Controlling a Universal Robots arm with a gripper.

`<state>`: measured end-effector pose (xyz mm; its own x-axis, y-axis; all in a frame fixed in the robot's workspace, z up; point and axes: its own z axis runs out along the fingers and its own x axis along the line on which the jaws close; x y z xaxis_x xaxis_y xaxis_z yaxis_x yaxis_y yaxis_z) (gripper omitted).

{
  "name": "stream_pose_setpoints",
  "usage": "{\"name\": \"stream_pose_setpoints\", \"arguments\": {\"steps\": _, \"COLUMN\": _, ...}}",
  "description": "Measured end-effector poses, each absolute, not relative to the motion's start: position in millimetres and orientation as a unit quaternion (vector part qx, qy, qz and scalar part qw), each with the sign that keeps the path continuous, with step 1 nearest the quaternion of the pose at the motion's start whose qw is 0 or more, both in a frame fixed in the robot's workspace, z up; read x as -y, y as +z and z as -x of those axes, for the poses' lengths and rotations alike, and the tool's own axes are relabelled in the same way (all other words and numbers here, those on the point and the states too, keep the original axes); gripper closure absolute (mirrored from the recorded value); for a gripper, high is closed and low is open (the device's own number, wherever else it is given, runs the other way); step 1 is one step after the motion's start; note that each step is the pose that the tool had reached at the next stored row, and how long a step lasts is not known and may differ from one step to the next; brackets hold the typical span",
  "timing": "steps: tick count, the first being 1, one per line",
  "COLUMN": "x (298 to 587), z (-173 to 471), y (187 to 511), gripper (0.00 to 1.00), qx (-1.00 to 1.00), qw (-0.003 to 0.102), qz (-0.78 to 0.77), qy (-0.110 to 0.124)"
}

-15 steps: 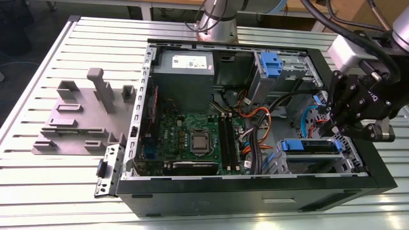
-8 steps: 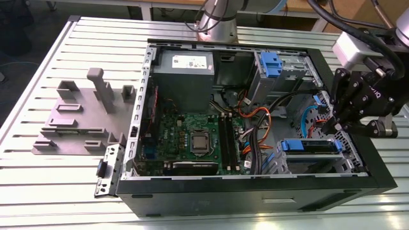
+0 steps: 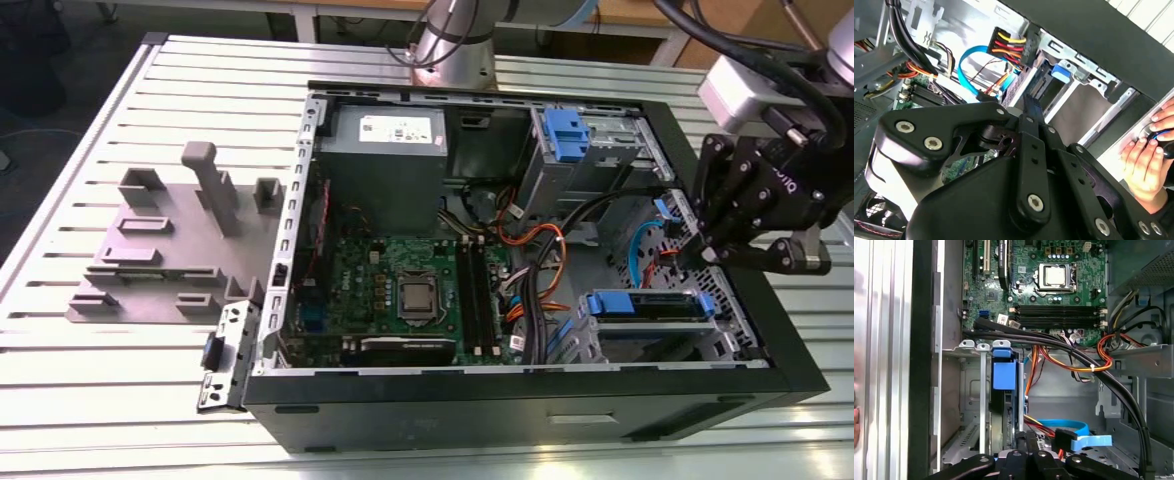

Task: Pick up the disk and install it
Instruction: 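Insert the first disk wire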

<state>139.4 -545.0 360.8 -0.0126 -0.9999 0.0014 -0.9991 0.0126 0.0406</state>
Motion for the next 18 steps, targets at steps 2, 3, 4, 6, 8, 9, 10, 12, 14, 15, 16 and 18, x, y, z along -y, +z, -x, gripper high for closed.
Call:
{"name": "stream_pose_setpoints", "arguments": {"steps": 2, "x": 543.3, "z": -141.0, "y": 360.7, "gripper": 0.89, "qx": 0.711, "qw": 0.015, "qz": -0.703, "qy": -0.014}}
{"name": "stream_pose_setpoints", "arguments": {"steps": 3, "x": 542.7, "z": -141.8, "y": 360.7, "gripper": 0.89, "qx": 0.711, "qw": 0.015, "qz": -0.703, "qy": -0.014}}
{"name": "stream_pose_setpoints", "arguments": {"steps": 4, "x": 542.0, "z": -142.6, "y": 360.7, "gripper": 0.89, "qx": 0.711, "qw": 0.015, "qz": -0.703, "qy": -0.014}}
{"name": "stream_pose_setpoints", "arguments": {"steps": 6, "x": 540.9, "z": -144.3, "y": 360.7, "gripper": 0.89, "qx": 0.711, "qw": 0.015, "qz": -0.703, "qy": -0.015}}
{"name": "stream_pose_setpoints", "arguments": {"steps": 8, "x": 539.9, "z": -145.9, "y": 360.7, "gripper": 0.89, "qx": 0.710, "qw": 0.015, "qz": -0.703, "qy": -0.015}}
{"name": "stream_pose_setpoints", "arguments": {"steps": 9, "x": 539.4, "z": -146.6, "y": 360.7, "gripper": 0.89, "qx": 0.710, "qw": 0.016, "qz": -0.704, "qy": -0.015}}
{"name": "stream_pose_setpoints", "arguments": {"steps": 10, "x": 538.9, "z": -147.5, "y": 360.7, "gripper": 0.89, "qx": 0.710, "qw": 0.016, "qz": -0.704, "qy": -0.015}}
{"name": "stream_pose_setpoints", "arguments": {"steps": 12, "x": 537.9, "z": -149.1, "y": 360.8, "gripper": 0.89, "qx": 0.710, "qw": 0.016, "qz": -0.704, "qy": -0.015}}
{"name": "stream_pose_setpoints", "arguments": {"steps": 14, "x": 536.9, "z": -150.7, "y": 360.8, "gripper": 0.89, "qx": 0.709, "qw": 0.016, "qz": -0.705, "qy": -0.015}}
{"name": "stream_pose_setpoints", "arguments": {"steps": 15, "x": 536.4, "z": -151.5, "y": 360.7, "gripper": 0.89, "qx": 0.709, "qw": 0.016, "qz": -0.705, "qy": -0.015}}
{"name": "stream_pose_setpoints", "arguments": {"steps": 16, "x": 535.9, "z": -152.2, "y": 360.7, "gripper": 0.89, "qx": 0.709, "qw": 0.016, "qz": -0.705, "qy": -0.015}}
{"name": "stream_pose_setpoints", "arguments": {"steps": 18, "x": 534.6, "z": -153.5, "y": 360.7, "gripper": 0.89, "qx": 0.709, "qw": 0.016, "qz": -0.705, "qy": -0.015}}
